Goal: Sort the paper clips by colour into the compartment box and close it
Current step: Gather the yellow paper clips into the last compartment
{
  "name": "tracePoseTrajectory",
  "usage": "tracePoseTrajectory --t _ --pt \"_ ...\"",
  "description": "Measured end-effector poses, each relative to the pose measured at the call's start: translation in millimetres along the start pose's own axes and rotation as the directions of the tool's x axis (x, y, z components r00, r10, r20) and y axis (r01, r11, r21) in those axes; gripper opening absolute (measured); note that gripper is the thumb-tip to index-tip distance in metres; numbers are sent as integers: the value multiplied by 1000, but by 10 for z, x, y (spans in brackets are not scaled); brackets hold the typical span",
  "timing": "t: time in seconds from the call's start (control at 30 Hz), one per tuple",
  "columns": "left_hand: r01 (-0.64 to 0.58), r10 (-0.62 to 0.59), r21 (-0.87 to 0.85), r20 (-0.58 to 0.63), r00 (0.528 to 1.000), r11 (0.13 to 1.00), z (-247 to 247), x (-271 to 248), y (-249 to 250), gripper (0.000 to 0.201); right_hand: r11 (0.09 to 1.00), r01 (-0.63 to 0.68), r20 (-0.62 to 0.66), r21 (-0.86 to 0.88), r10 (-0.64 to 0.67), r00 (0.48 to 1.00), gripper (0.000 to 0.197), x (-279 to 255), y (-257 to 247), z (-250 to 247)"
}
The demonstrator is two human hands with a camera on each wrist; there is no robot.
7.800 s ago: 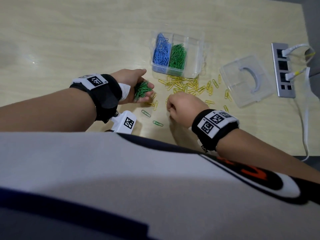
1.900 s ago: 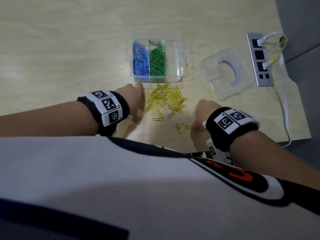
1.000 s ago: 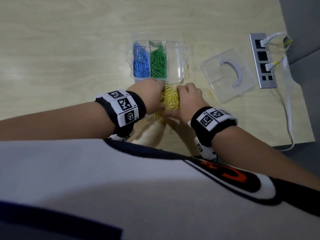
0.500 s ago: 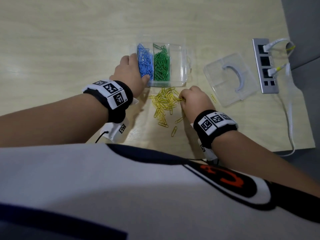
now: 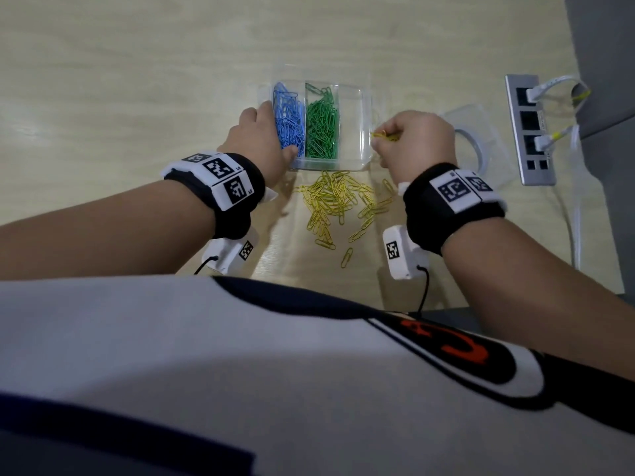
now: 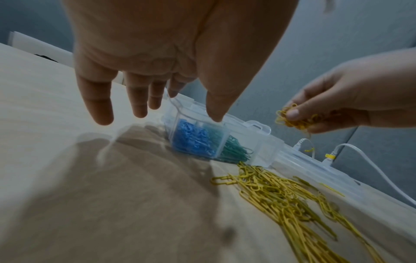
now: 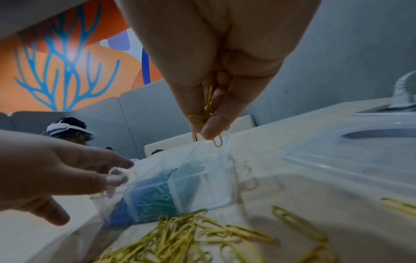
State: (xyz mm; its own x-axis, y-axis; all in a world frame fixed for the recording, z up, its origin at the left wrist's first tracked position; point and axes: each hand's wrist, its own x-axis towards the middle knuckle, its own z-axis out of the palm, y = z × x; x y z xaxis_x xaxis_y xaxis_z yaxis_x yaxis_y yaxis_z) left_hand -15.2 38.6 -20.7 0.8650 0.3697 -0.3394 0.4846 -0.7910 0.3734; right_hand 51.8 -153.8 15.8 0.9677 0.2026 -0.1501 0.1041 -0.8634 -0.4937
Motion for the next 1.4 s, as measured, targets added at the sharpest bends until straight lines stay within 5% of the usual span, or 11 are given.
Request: tracePoseTrajectory --t 0.37,0.47,0.57,0.73,0.83,1.0,1.13,1.4 --pt "12 -12 10 7 1000 1000 13 15 -13 70 995 7 -24 97 -5 1000 21 83 -73 13" --pt "6 -6 20 3 1000 1000 30 13 -11 71 987 -104 52 -124 111 992 20 4 109 -16" --pt "1 -1 20 -2 1000 1000 28 22 -20 71 915 -226 231 -334 312 921 38 -180 224 126" --pt "0 0 31 -2 1000 1000 -6 55 -38 69 921 48 343 -387 95 935 97 -441 31 426" --pt "24 -23 21 -23 999 1000 -65 96 -85 68 895 180 384 -409 -10 923 109 -472 -23 538" --pt "30 -29 40 -24 999 999 -136 130 -140 69 834 421 481 -356 -222 848 75 -473 -10 554" --pt "28 -28 29 -19 999 999 -136 125 -125 68 831 434 407 -347 -284 868 31 -428 65 580" --pt "28 -28 20 -13 1000 999 -137 111 -121 68 859 351 322 -372 -235 917 28 -217 213 400"
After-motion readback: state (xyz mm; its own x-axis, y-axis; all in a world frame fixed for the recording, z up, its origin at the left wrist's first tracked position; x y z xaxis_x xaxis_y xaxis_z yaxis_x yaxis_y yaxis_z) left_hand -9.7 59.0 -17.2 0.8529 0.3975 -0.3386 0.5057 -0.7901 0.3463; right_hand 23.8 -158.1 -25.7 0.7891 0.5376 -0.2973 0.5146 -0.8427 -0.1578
